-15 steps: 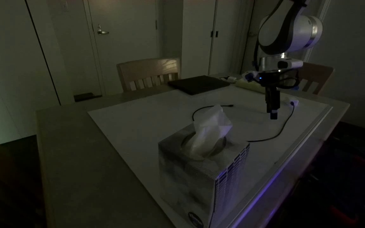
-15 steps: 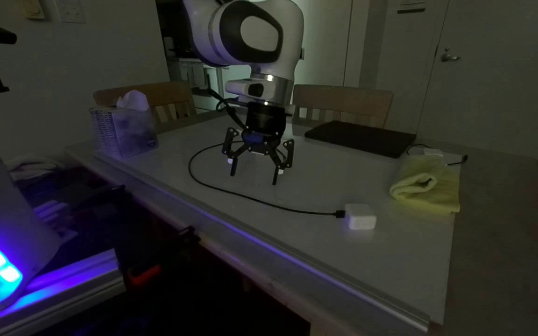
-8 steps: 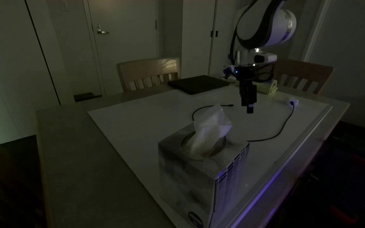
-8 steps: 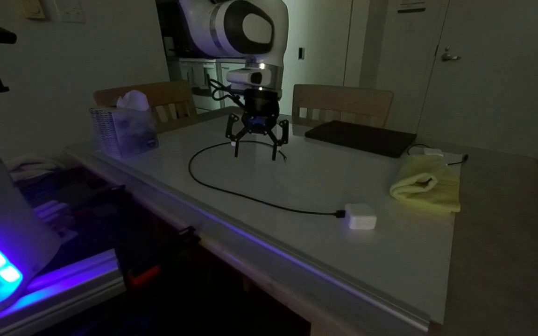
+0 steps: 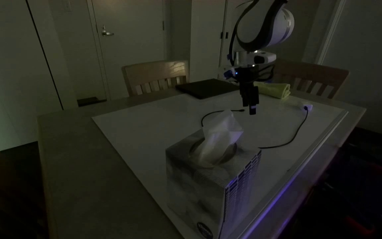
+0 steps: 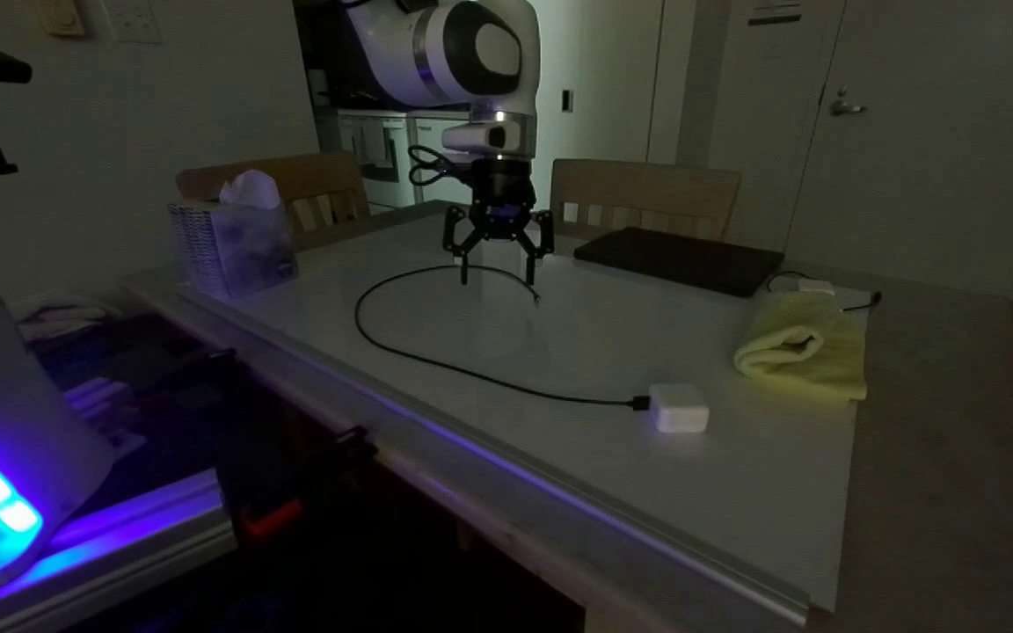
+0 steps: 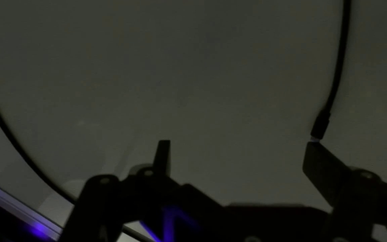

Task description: Straighten the cable

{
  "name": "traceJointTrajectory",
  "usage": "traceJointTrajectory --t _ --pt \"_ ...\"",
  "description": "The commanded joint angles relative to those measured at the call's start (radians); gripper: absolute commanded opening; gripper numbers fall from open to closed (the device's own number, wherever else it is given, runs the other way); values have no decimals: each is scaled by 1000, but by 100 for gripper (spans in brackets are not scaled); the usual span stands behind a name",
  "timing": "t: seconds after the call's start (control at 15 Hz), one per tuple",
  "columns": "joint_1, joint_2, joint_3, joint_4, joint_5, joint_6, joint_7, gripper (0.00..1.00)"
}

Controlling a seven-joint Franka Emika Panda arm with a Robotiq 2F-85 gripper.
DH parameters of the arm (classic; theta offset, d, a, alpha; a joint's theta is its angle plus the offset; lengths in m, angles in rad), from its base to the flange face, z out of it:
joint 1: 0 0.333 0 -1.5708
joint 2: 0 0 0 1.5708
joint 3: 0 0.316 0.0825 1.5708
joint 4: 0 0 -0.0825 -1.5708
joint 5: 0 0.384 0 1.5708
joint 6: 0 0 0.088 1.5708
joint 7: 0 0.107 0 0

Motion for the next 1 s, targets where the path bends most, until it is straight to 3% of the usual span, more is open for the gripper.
traceJointTrajectory --t 0.0,0.53,0.93 --pt "14 6 -20 5 -12 45 58 100" --pt "-24 -3 -8 -29 0 189 -67 100" --pt "-6 17 -38 -39 -9 234 -60 100"
